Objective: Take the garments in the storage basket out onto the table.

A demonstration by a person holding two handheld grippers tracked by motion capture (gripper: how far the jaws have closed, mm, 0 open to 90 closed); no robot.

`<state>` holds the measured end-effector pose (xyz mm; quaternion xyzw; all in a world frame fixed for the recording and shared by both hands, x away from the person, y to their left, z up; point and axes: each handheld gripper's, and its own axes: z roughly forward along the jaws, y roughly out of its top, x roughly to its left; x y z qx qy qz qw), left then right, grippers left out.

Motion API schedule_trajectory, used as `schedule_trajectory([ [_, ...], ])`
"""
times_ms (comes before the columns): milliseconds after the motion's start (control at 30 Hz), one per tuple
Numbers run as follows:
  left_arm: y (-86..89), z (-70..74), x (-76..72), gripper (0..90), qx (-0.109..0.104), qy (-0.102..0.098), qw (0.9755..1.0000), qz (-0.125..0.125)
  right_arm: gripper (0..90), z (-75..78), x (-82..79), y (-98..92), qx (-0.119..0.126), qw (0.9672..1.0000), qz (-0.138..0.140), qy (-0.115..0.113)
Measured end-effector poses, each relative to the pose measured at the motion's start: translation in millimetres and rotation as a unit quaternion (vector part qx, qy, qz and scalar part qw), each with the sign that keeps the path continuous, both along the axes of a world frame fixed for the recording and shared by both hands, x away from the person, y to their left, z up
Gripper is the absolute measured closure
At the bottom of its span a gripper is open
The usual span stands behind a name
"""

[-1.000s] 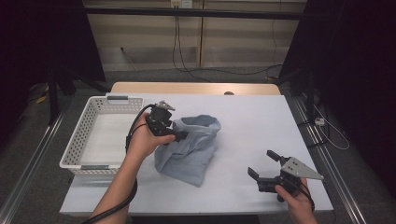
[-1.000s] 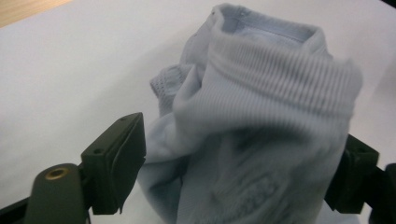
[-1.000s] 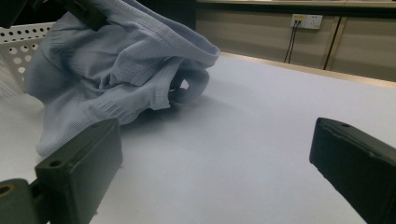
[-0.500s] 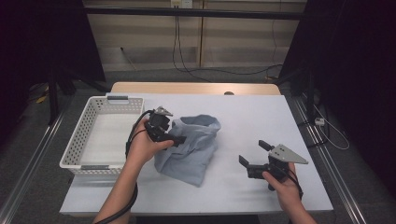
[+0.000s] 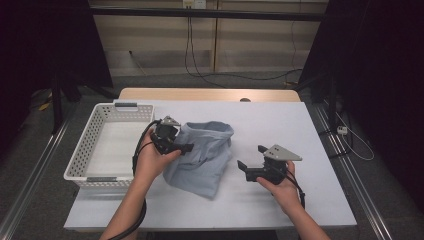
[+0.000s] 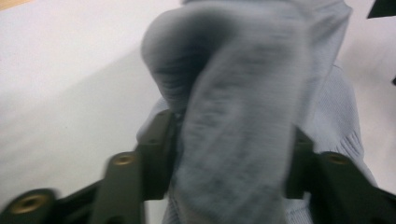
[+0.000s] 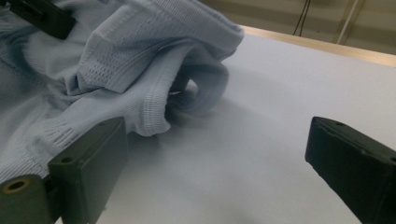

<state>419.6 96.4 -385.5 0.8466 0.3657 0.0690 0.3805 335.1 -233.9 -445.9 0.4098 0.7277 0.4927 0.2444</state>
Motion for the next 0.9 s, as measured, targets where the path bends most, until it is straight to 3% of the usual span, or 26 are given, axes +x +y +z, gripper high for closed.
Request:
schedule_trajectory([
  [100, 1.8, -0.7, -0.1, 64.6, -0.008, 0.008, 0.9999, -0.001, 8.2, -1.0, 4.9, 7.7, 0.000, 0.9999, 0.008, 0.008],
  [333, 2.4, -1.2, -0.3, 73.5, -0.010, 0.012, 0.9999, 0.003, 14.4, -1.4, 11.1, 24.3, -0.002, 0.9993, 0.031, 0.019],
  [533, 4.3, -3.7, 0.1, 75.6, -0.015, 0.018, 0.9997, 0.005, 23.4, -1.6, 16.6, 33.9, 0.008, 0.9985, 0.048, 0.027],
  [700, 7.6, -5.1, 0.6, 76.2, -0.019, 0.022, 0.9995, 0.009, 35.6, -1.0, 21.6, 40.8, 0.038, 0.9961, 0.067, 0.044],
  [833, 9.4, -5.8, 0.1, 76.7, -0.023, 0.023, 0.9994, 0.013, 34.2, 3.2, 22.1, 43.5, 0.049, 0.9949, 0.075, 0.047],
  [900, 10.8, -5.2, 0.2, 76.9, -0.019, 0.025, 0.9995, 0.009, 31.2, 5.9, 21.5, 46.0, 0.038, 0.9956, 0.076, 0.040],
])
